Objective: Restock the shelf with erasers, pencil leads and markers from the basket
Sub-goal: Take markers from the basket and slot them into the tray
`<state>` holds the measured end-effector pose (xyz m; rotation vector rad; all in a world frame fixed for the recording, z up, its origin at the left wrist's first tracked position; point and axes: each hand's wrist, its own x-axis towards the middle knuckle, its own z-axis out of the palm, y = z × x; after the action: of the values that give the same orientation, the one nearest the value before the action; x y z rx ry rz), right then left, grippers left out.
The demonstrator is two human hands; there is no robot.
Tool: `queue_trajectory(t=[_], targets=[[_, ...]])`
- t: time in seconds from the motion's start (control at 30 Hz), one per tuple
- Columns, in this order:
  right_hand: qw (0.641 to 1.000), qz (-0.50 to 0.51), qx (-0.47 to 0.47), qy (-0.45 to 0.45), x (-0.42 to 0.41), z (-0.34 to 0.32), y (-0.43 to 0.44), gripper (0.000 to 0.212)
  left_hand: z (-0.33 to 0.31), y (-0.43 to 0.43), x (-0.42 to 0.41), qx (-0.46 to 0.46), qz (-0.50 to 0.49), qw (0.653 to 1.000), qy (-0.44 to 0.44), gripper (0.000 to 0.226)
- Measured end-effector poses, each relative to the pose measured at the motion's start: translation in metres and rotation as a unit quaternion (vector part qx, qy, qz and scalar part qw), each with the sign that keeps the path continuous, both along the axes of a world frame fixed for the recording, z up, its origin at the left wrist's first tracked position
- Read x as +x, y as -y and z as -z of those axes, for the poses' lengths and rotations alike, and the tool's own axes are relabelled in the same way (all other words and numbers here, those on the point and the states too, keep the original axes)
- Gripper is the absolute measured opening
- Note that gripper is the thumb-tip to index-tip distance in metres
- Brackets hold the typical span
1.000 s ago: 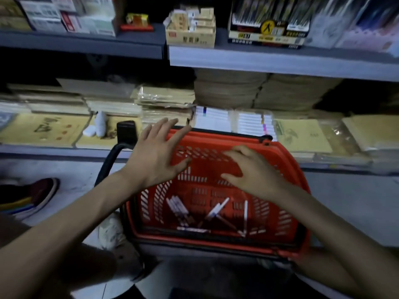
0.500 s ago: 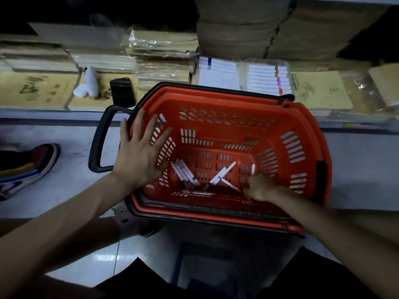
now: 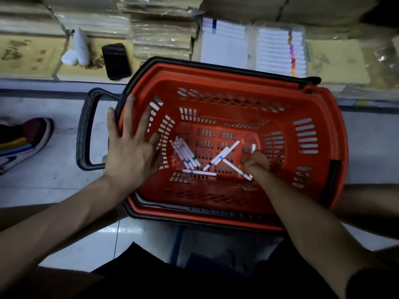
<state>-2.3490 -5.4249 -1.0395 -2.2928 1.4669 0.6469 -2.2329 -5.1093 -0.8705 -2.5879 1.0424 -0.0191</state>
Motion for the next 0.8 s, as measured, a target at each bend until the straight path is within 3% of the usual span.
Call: queue_trajectory(t=[0.1,0.23,0.33,0.47,0.67,0.8], targets=[[1.000,-0.024,0.010,0.011,-0.009,0.016,-0.005,0.035,-0.001,-0.001,-0.002,0.005,0.003,1.000,0.001,0.059],[0.990,-0.137,-0.008,0.023,-0.014,0.022,-0.011,0.036,-0.001,-0.001,-0.003,0.001,0.006,1.000,0.001,0.060],[0.965,-0.253,0.063,0.013,-0.014,0.026,-0.020,0.048,-0.001,-0.001,-0.003,0.002,0.004,1.000,-0.001,0.061],[0.932,-0.357,0.058,-0.020,-0.008,0.026,-0.026,0.047,-0.003,0.001,-0.001,0.014,0.001,1.000,-0.005,0.060],[0.908,-0.406,0.090,-0.049,-0.001,0.026,-0.028,0.042,-0.003,0.004,0.002,0.007,-0.004,1.000,-0.006,0.055],[0.888,-0.436,0.110,-0.097,0.001,0.031,-0.025,0.027,-0.004,0.003,0.002,0.017,-0.003,1.000,-0.003,0.058]])
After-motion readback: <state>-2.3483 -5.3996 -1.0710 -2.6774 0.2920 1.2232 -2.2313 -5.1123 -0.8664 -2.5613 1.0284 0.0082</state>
